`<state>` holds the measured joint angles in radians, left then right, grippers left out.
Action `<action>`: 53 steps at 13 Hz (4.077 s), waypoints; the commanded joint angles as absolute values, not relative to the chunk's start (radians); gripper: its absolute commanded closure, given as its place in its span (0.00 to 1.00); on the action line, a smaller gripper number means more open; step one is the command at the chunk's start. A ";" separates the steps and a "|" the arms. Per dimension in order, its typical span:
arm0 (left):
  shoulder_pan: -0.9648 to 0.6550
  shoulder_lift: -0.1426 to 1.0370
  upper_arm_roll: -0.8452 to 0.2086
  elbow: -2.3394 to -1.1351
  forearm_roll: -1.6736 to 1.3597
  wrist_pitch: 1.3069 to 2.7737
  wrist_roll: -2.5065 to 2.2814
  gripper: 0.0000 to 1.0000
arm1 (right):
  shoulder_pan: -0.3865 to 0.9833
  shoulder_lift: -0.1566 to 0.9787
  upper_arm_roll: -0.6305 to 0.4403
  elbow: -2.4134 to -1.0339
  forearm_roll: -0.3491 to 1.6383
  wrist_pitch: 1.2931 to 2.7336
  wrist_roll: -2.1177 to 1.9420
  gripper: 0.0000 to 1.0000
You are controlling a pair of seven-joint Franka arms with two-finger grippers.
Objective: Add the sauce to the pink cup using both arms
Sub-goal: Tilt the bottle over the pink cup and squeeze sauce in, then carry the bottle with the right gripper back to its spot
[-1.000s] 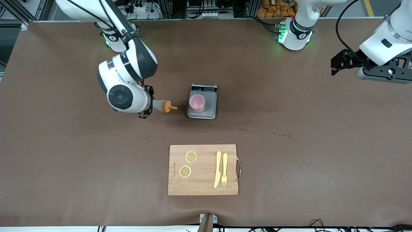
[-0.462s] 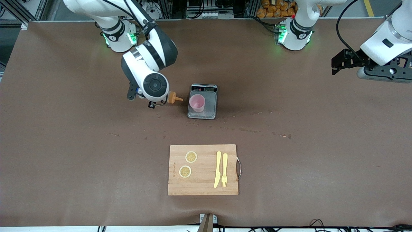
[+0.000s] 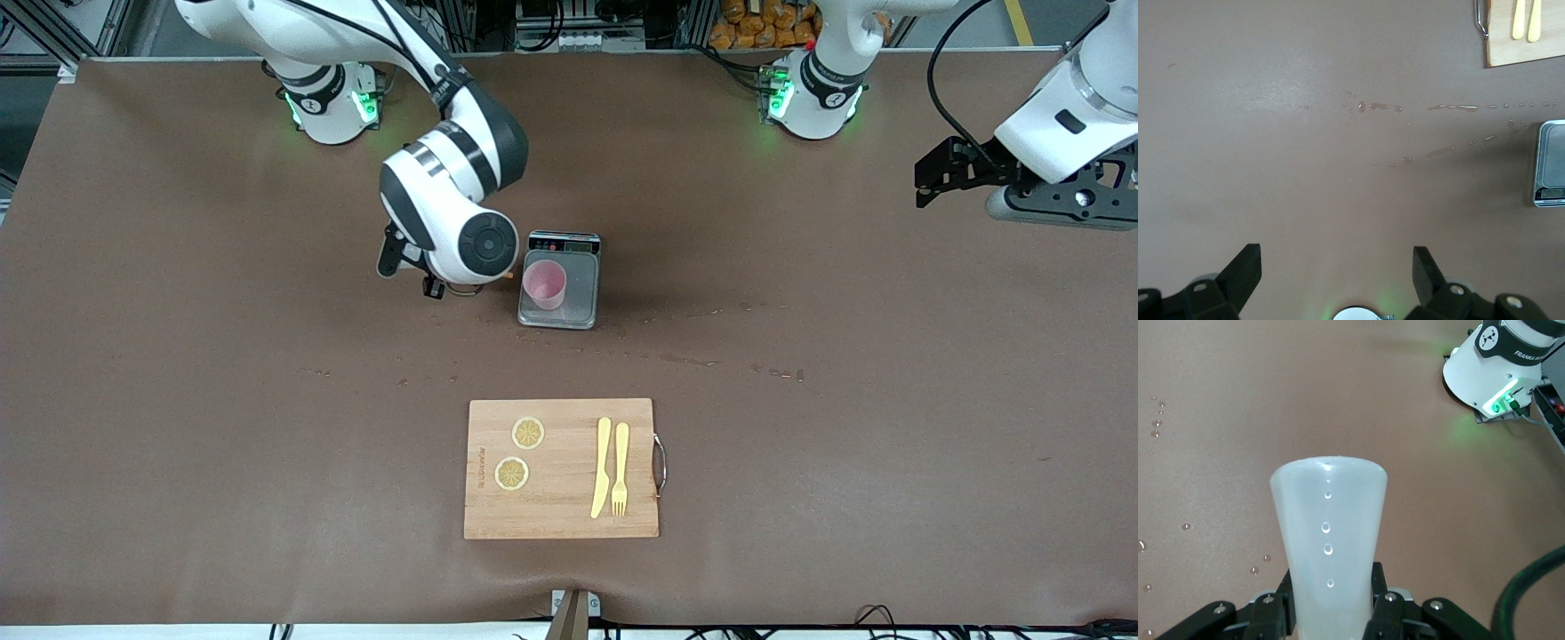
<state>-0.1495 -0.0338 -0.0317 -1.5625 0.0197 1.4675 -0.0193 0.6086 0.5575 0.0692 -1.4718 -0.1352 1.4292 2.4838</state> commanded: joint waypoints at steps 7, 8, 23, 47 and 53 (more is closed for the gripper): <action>-0.135 -0.032 -0.035 -1.549 0.020 1.448 -0.021 0.00 | 0.653 0.655 0.060 -1.316 -0.179 1.301 2.513 0.71; -0.135 -0.032 -0.035 -1.548 0.020 1.448 -0.020 0.00 | 0.653 0.660 0.060 -1.316 -0.179 1.302 2.513 0.73; -0.135 -0.023 -0.035 -1.546 0.020 1.457 -0.020 0.00 | 0.373 0.443 0.066 -1.350 0.018 1.319 2.134 0.71; -0.133 -0.020 -0.035 -1.546 -0.035 1.465 -0.021 0.00 | -0.460 0.589 0.061 -1.577 0.558 1.388 0.809 0.59; -0.137 -0.015 -0.038 -1.548 -0.021 1.483 -0.023 0.00 | -0.557 0.765 0.061 -1.577 0.635 1.400 0.600 0.59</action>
<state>-0.1418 -0.0206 -0.0336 -1.5595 -0.0169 1.4750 -0.0193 -0.5151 0.7347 0.0416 -1.5913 0.6009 1.4145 0.6429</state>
